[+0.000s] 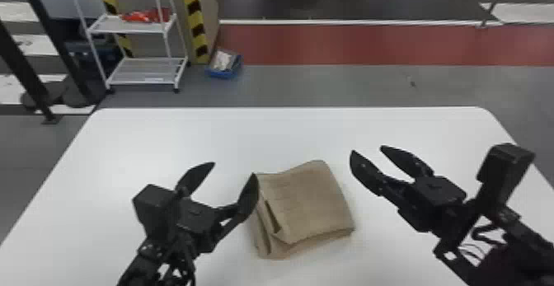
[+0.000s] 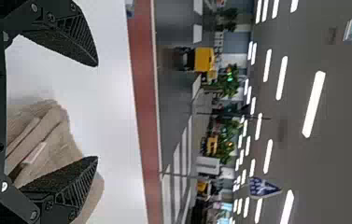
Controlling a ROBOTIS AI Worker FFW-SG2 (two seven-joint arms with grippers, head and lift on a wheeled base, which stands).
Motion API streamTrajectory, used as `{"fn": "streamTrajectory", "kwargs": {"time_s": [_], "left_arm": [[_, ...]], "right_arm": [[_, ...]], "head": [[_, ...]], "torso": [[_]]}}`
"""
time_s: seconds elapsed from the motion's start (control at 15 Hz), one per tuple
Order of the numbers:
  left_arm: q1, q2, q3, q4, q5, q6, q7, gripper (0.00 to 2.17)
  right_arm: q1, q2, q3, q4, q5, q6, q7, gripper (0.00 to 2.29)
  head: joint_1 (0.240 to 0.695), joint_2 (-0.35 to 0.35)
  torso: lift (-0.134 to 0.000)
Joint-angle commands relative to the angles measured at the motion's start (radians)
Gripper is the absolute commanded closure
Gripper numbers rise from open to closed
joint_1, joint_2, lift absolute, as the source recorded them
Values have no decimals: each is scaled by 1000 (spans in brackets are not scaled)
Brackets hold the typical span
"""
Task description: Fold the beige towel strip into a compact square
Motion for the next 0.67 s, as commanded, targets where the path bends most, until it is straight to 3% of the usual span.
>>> {"fn": "streamTrajectory", "kwargs": {"time_s": [0.0, 0.07, 0.2, 0.33, 0.6], "left_arm": [[15, -2, 0, 49, -22, -188, 76, 161], [24, -6, 0, 80, -31, -274, 116, 161], [27, -8, 0, 145, -31, -418, 141, 157], [29, -8, 3, 193, -31, -513, 171, 157], [35, -11, 39, 247, -34, -642, 210, 154]], "right_arm": [[78, 9, -146, 39, -62, -105, 41, 329], [112, 31, -210, 64, -77, -163, 75, 306], [138, 113, -358, 128, -102, -215, 202, 242], [141, 113, -479, 197, -142, -212, 288, 242], [139, 113, -625, 286, -204, -249, 305, 113]], "head": [[695, -33], [695, -51], [695, -91], [695, -133], [695, -246]], "torso": [[-124], [-124], [-124], [-124], [-124]]}}
